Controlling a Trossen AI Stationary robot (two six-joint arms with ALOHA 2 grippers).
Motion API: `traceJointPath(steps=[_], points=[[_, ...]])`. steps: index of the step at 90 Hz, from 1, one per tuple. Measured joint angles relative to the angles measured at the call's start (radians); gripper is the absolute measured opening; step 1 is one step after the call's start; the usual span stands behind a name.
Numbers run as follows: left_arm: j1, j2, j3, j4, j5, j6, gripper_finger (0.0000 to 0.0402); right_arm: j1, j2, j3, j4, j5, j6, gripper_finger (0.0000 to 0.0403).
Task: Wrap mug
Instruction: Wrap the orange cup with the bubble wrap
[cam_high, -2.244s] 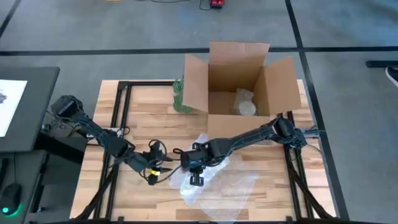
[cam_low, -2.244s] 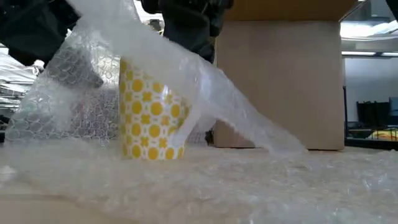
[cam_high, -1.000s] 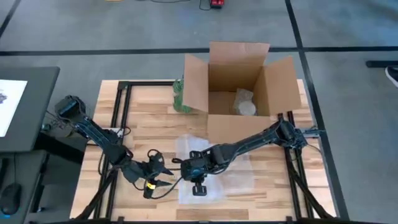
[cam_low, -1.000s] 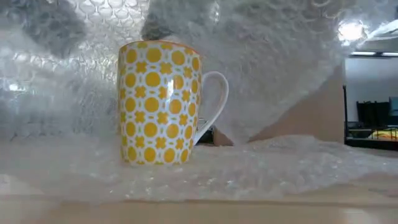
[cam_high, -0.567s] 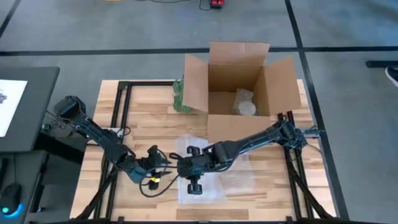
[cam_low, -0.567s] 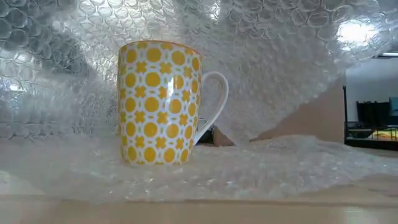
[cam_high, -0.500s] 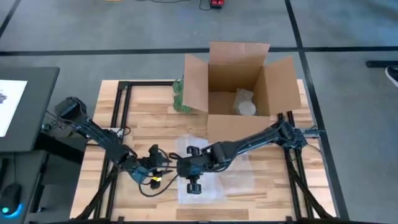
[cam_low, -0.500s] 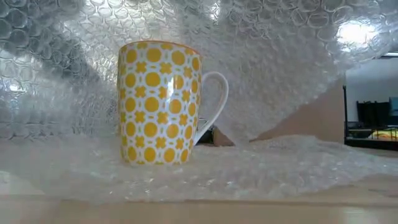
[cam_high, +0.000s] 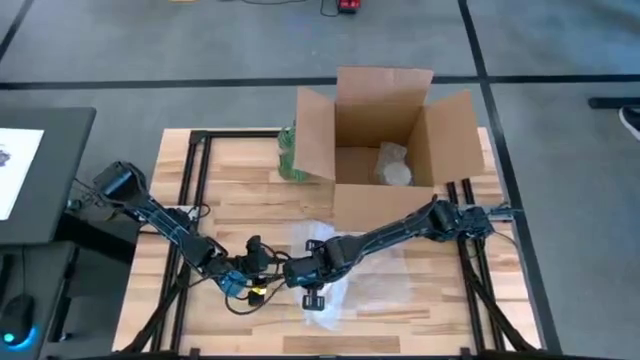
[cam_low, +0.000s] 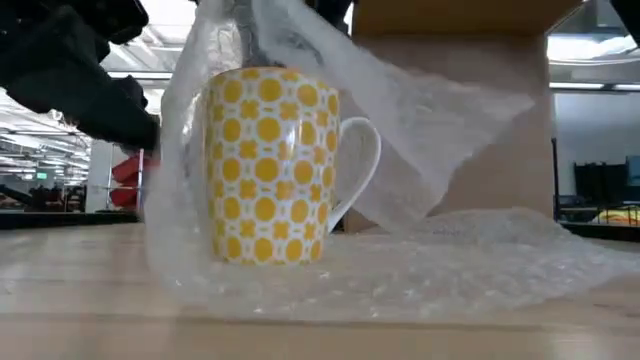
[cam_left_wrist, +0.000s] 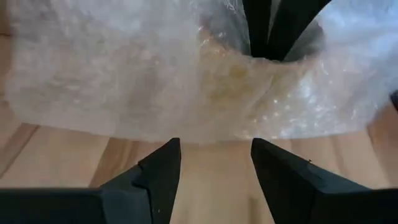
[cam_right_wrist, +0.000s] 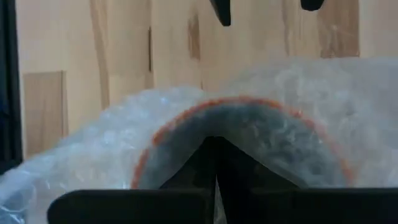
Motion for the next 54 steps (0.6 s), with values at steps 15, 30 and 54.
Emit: traceJointPath(steps=[15,30,54], points=[[0.000,0.000,0.000,0.002,0.000,-0.002,0.0180,-0.010,0.028,-0.001,0.015,-0.035,-0.024,0.0000],[-0.001,0.000,0.000,0.004,0.001,-0.003,0.0180,-0.010,0.020,-0.003,0.022,-0.050,-0.034,0.0000],[-0.002,0.000,0.000,0.006,0.024,-0.004,0.0180,-0.002,-0.079,-0.008,0.005,-0.027,-0.035,0.0000]])
